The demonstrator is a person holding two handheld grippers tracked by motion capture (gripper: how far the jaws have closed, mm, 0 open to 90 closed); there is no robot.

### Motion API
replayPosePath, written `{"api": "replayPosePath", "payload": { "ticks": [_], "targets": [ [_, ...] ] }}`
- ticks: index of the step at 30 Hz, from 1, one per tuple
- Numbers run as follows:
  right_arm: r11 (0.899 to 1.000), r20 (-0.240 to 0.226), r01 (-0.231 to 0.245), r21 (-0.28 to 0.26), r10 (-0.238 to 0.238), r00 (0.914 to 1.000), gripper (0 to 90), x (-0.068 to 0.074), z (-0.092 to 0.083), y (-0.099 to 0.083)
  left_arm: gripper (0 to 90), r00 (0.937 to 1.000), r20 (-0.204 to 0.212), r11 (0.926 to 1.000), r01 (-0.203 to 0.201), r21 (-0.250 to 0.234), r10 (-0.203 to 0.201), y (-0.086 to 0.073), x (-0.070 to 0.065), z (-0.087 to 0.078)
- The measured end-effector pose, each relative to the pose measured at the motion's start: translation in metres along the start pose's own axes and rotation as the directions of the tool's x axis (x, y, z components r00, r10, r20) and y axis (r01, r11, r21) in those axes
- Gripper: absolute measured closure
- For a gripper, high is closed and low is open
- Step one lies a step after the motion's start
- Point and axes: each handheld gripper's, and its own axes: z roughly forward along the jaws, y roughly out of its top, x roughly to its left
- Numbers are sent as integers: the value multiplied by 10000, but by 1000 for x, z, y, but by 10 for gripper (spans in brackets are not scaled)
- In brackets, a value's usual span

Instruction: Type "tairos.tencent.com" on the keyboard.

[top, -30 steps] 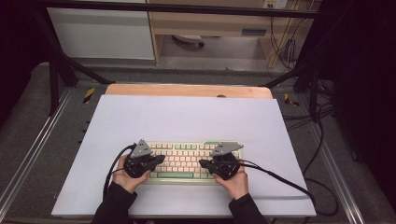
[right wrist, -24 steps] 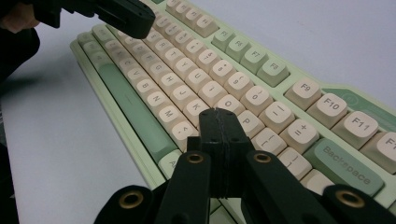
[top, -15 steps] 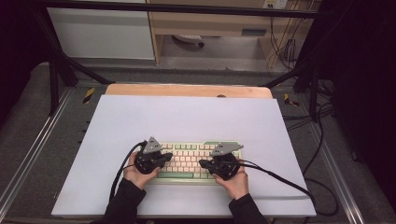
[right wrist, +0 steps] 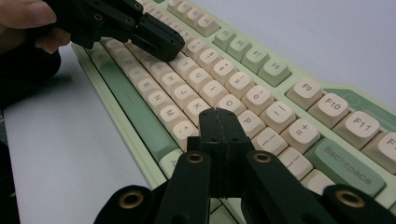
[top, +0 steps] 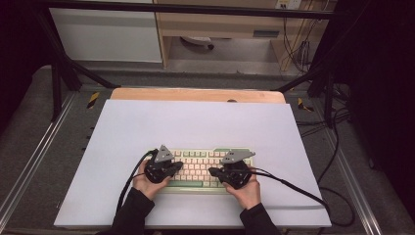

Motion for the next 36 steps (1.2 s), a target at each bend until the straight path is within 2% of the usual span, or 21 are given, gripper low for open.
{"api": "replayPosePath", "payload": {
  "ticks": [7, 13, 19, 36],
  "targets": [
    [10000, -12, 6, -81, -6, 10000, 900, 0, -2, 0, 897, 9999, 118, 9994, 16, -335, -12, 1, 0, -10],
    [10000, 0, -63, -43, 63, 10000, 900, -1, -1, -1, 898, 9998, 204, 9989, 46, -458, -36, -1, 0, -19],
    [10000, -15, -44, -8, 44, 10000, 900, -1, -1, -2, 898, 9998, 100, 9987, 188, -478, -183, -7, 6, -27],
    [10000, -9, -29, -35, 29, 10000, 900, -1, -2, -2, 898, 9988, -210, 9983, 438, -379, -446, -13, 17, -30]
  ]
}}
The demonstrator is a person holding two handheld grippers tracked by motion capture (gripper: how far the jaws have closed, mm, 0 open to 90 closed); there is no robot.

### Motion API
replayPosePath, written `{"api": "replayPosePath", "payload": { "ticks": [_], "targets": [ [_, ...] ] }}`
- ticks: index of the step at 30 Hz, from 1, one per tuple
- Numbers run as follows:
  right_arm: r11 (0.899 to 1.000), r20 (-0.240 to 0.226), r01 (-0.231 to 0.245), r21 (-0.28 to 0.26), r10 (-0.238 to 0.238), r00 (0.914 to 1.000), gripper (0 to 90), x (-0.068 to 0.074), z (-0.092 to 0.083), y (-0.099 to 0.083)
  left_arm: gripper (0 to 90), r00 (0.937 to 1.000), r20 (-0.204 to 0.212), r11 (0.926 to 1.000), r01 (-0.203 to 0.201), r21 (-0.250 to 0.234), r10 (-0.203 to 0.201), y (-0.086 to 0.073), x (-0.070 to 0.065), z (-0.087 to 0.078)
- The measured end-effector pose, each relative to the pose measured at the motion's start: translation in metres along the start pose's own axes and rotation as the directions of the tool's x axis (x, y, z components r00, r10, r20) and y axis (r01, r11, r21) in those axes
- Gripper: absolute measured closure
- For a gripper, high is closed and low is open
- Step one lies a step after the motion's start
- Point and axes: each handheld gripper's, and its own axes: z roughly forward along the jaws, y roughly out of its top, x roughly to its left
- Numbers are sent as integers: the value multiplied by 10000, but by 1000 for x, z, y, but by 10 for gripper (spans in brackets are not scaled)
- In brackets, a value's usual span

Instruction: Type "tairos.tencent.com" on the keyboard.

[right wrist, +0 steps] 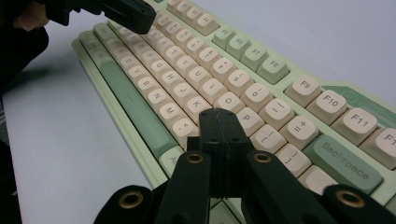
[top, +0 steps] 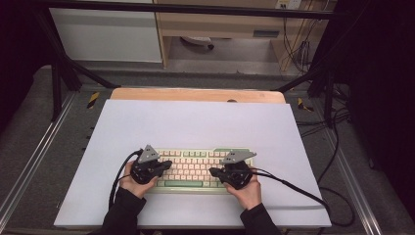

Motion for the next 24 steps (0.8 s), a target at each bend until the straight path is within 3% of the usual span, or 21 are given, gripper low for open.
{"api": "replayPosePath", "payload": {
  "ticks": [24],
  "targets": [
    [10000, -39, -7, 43, 7, 10000, 900, 0, 1, 0, 898, 9998, -192, 9997, 66, 244, -61, -5, 5, 9]
  ]
}}
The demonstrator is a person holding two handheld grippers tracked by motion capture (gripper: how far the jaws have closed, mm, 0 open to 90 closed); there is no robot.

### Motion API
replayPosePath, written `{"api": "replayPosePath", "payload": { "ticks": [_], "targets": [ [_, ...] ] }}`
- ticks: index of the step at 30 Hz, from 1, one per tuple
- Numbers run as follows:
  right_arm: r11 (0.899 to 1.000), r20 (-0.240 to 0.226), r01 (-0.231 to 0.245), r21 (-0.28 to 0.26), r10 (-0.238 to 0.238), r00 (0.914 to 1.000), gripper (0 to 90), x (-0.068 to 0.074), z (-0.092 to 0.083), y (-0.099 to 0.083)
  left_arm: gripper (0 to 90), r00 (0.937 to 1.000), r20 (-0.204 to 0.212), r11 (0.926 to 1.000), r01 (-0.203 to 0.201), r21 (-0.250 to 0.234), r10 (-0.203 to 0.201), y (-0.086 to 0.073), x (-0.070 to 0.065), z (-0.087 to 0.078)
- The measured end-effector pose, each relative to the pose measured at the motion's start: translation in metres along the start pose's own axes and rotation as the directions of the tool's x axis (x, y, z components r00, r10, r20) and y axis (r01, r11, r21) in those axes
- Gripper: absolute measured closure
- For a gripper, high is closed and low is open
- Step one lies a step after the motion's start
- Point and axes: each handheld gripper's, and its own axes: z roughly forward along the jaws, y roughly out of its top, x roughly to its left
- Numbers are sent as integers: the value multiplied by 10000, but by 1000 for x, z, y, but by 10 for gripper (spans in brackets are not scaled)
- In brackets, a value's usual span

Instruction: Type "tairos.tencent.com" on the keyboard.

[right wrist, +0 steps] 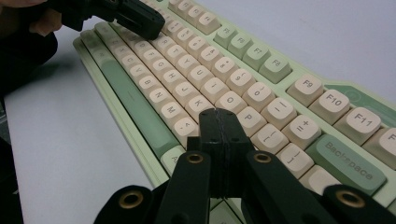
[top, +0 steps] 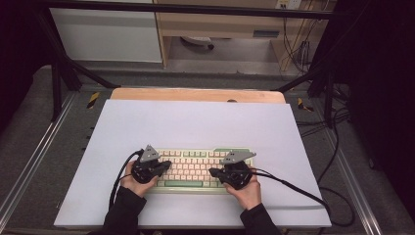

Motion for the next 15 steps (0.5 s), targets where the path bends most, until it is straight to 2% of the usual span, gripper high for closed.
{"api": "replayPosePath", "payload": {
  "ticks": [15],
  "targets": [
    [9999, -85, -66, -110, 65, 9999, 900, 1, -2, 2, 897, 9995, 300, 9995, -41, -303, 50, 2, -3, -20]
  ]
}}
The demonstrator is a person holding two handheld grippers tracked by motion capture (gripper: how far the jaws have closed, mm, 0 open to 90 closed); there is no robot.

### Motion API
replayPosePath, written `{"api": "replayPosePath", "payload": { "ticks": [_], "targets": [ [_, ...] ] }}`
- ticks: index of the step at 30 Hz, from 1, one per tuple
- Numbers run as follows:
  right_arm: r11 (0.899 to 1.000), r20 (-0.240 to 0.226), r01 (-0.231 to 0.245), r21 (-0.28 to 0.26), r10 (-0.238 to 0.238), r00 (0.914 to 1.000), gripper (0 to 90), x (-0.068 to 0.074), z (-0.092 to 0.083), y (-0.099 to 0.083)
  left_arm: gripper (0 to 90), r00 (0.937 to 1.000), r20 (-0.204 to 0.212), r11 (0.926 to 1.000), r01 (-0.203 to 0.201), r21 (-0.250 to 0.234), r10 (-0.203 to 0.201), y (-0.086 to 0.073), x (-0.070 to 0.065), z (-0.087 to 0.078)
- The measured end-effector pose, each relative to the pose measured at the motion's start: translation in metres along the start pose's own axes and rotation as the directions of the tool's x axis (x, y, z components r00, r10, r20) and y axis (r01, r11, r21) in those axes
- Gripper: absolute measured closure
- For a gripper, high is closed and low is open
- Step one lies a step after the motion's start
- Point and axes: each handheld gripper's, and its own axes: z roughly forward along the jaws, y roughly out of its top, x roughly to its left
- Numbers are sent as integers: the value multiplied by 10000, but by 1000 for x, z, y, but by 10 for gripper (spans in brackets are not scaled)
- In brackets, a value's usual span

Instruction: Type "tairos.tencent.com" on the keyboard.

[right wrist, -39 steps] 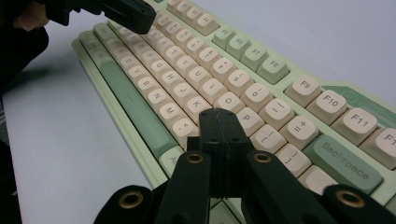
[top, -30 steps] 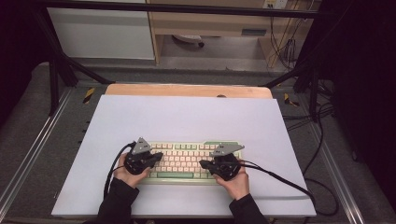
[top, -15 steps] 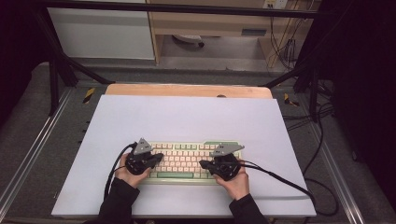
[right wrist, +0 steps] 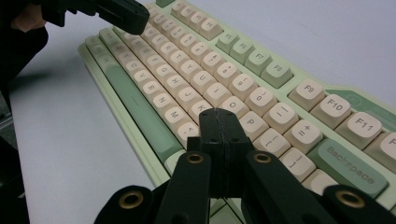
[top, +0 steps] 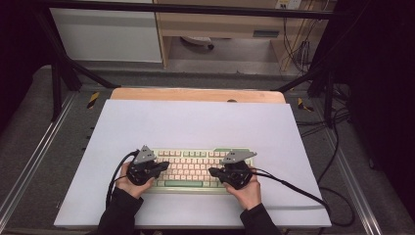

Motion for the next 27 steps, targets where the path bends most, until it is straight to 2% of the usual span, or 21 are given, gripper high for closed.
{"api": "replayPosePath", "payload": {
  "ticks": [15, 27],
  "targets": [
    [10000, -176, -37, -9, 37, 9998, 900, 3, 5, 2, 897, 9999, -57, 9999, 133, 25, -133, -16, 7, -17],
    [10000, -317, 57, 33, -56, 9995, 900, 11, 12, 8, 897, 9998, -53, 9998, 200, 18, -200, -22, 10, -22]
  ]
}}
